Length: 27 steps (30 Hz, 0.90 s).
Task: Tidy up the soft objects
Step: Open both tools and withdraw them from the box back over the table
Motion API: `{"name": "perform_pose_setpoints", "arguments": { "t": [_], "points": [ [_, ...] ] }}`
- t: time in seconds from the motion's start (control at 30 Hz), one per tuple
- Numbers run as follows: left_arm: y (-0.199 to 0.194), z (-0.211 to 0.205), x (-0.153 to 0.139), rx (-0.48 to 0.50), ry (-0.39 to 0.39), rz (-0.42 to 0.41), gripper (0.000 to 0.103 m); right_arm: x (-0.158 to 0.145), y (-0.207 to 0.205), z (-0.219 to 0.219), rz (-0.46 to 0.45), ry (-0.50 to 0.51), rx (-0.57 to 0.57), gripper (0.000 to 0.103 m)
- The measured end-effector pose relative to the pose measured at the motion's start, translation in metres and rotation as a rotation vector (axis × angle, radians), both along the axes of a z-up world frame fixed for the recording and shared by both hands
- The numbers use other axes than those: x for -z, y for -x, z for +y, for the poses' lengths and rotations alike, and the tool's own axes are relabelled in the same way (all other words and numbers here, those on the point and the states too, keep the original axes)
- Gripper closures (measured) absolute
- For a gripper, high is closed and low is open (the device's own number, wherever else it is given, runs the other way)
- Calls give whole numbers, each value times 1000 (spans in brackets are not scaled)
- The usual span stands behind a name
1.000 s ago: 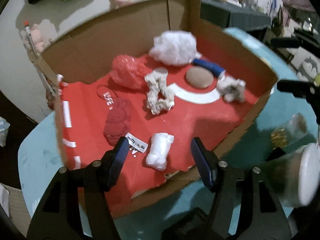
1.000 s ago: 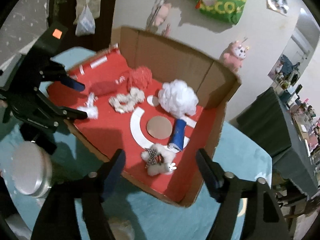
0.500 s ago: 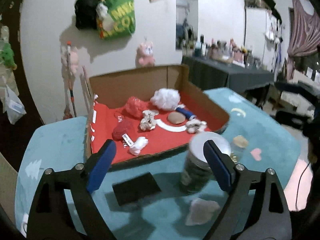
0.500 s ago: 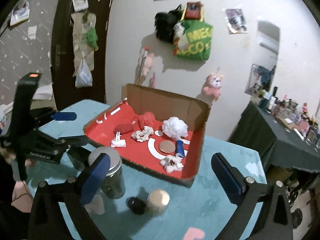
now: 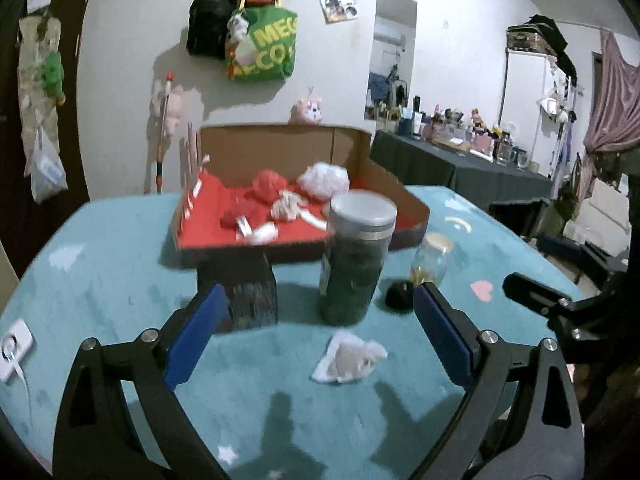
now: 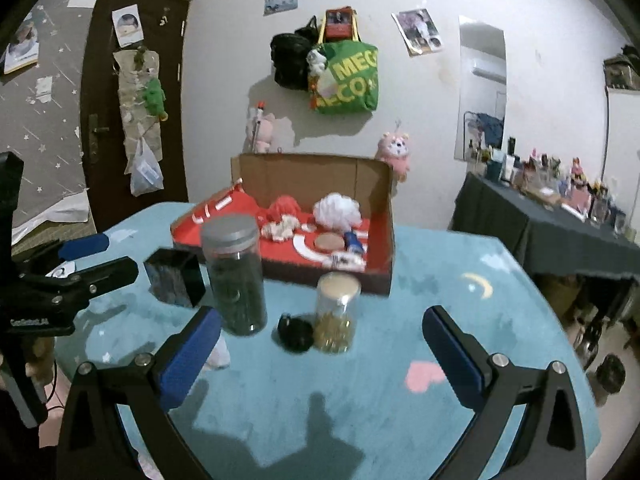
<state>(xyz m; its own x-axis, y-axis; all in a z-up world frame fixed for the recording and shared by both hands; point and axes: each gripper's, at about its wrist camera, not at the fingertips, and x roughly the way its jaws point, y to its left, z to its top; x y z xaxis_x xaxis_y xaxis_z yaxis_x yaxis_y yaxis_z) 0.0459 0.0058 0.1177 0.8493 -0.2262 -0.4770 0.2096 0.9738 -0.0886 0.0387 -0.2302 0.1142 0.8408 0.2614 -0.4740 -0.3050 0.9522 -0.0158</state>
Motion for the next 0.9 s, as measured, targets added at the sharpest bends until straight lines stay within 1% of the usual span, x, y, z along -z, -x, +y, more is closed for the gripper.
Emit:
{"name": "perform_pose_setpoints", "arguments": {
  "t": [0.13,0.23,0.33,0.47,0.53,0.6,0.63,0.77,0.8,0.83,0.9],
  "points": [
    [3,0,24,-20,-3,46,7,26,-2,4,45,-9,2,0],
    [-1,-1,40,-21,3,100,7,42,-7,7,82,-21,5,0],
    [-5,0,52,-15,4,128,7,50,-14,8,109,-42,-3,0],
    [-12,-1,58,-2,-6,157,7,58,-27,12,158,-64,-13,1],
    [-18,-3,62,15,-15,175,7,62,-36,13,188,-83,-19,7],
    [-23,-4,64,32,-29,189,7,67,-49,13,239,-106,-23,16],
    [-26,-4,65,41,-37,196,7,69,-53,13,254,-117,-26,19],
    [-38,-4,70,78,-61,230,7,79,-72,12,339,-183,-31,37],
    [-41,-5,72,98,-64,238,7,80,-75,12,352,-195,-30,40],
    [-42,-6,72,112,-65,242,8,82,-78,13,362,-204,-29,41],
    [-45,-9,74,144,-73,249,15,84,-82,14,372,-214,-24,45]
  ]
}}
